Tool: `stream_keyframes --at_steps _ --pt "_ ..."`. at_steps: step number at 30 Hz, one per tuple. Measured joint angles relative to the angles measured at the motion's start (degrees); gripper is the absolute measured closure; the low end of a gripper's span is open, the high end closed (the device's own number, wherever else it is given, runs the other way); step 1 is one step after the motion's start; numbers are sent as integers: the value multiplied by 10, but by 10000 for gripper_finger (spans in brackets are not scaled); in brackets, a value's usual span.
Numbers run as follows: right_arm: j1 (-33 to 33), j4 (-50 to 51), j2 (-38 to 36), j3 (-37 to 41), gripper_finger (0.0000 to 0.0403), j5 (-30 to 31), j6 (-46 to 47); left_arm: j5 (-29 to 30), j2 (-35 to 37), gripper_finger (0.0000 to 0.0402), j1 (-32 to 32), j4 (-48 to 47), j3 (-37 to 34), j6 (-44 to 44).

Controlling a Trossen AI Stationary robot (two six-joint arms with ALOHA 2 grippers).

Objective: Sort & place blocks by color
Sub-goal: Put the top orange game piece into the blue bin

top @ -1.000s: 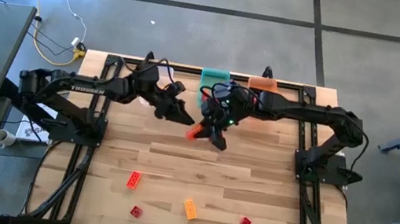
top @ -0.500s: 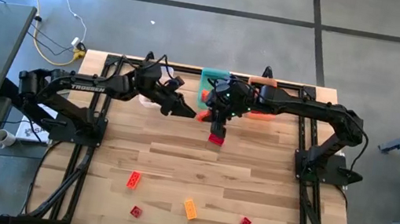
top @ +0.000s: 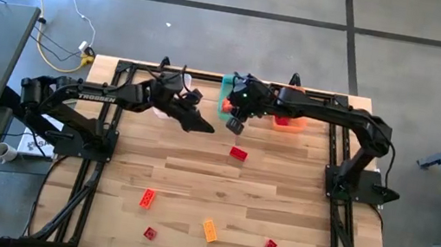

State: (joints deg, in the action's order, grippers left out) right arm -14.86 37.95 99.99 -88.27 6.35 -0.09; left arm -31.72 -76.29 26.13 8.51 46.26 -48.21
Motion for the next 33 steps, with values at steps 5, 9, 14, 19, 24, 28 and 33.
stream_keyframes --at_steps 5,9,14,19,24,28,33 --pt "-17 2 19 0 329 23 18 47 0 202 -9 -64 0 27" --pt "-30 9 39 0 329 29 27 96 0 202 -23 -118 0 40" --pt "-46 13 68 0 329 29 35 144 0 202 -44 -171 0 45" --pt "-60 13 93 0 329 28 47 185 0 202 -76 -216 0 45" --pt "-70 12 110 0 329 26 49 224 2 202 -115 -263 0 39" --pt "-76 10 121 0 329 24 59 253 2 202 -150 -300 0 20" --pt "-83 10 134 0 329 20 76 282 2 202 -201 -345 0 -10"
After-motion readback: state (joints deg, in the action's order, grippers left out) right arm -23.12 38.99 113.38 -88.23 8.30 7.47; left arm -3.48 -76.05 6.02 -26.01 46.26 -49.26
